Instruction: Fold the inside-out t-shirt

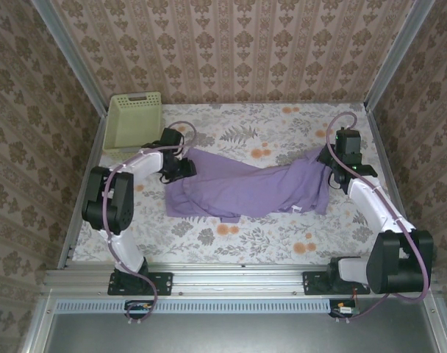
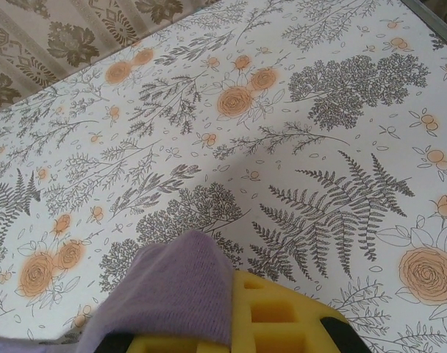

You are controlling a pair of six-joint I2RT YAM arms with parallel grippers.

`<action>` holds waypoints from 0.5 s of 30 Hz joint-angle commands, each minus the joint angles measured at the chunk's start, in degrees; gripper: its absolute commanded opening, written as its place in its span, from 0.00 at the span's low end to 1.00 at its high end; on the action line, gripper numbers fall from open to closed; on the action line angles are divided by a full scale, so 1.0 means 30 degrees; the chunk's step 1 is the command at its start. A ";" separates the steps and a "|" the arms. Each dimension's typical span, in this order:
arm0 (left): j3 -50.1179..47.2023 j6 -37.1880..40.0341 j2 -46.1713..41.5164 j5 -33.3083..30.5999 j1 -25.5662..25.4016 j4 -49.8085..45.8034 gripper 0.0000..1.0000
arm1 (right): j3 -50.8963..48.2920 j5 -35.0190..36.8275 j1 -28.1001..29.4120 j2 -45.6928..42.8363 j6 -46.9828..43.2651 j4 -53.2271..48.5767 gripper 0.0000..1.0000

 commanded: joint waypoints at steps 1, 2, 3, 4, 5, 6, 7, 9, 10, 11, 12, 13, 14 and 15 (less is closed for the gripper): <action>-0.0230 -0.0451 0.0435 0.0760 0.0112 0.1189 0.46 | -0.0185 0.0505 -0.0182 0.0273 0.0369 -0.0051 0.00; -0.0244 -0.0451 0.0540 0.0965 0.0110 0.1372 0.43 | -0.0254 0.0506 -0.0197 0.0310 0.0426 -0.0010 0.00; -0.0203 -0.0465 0.0672 0.0994 0.0117 0.1386 0.41 | -0.0330 0.0528 -0.0224 0.0365 0.0492 0.0021 0.00; -0.0170 -0.0433 0.0782 0.0952 0.0110 0.1301 0.40 | -0.0376 0.0511 -0.0235 0.0366 0.0545 0.0022 0.00; -0.0093 -0.0422 0.0961 0.0838 0.0154 0.1213 0.38 | -0.0424 0.0526 -0.0226 0.0380 0.0572 0.0039 0.00; -0.0111 -0.0393 0.1093 0.0841 0.0224 0.1193 0.37 | -0.0413 0.0485 -0.0226 0.0394 0.0603 0.0059 0.00; -0.0132 -0.0422 0.1188 0.0888 0.0278 0.1204 0.36 | -0.0393 0.0506 -0.0226 0.0357 0.0592 0.0023 0.00; -0.0240 -0.0421 0.1220 0.0730 0.0344 0.1155 0.35 | -0.0336 0.0606 -0.0226 0.0333 0.0574 -0.0107 0.00; -0.0233 -0.0390 0.1188 0.0555 0.0352 0.1037 0.37 | -0.0341 0.0656 -0.0223 0.0261 0.0549 -0.0121 0.00; -0.0241 -0.0366 0.1067 0.0444 0.0318 0.0903 0.40 | -0.0354 0.0697 -0.0226 0.0250 0.0548 -0.0106 0.00; -0.0327 -0.0315 0.0806 0.0323 0.0244 0.0843 0.43 | -0.0347 0.0694 -0.0226 0.0250 0.0517 -0.0137 0.00; -0.0416 -0.0311 0.0564 0.0076 0.0178 0.0782 0.44 | -0.0318 0.0708 -0.0234 0.0277 0.0535 -0.0139 0.00; -0.0515 -0.0308 0.0276 -0.0227 0.0060 0.0693 0.45 | -0.0335 0.0643 -0.0226 0.0303 0.0523 -0.0139 0.00; -0.0669 -0.0319 0.0037 -0.0520 -0.0003 0.0554 0.45 | -0.0371 0.0605 -0.0242 0.0329 0.0545 -0.0109 0.00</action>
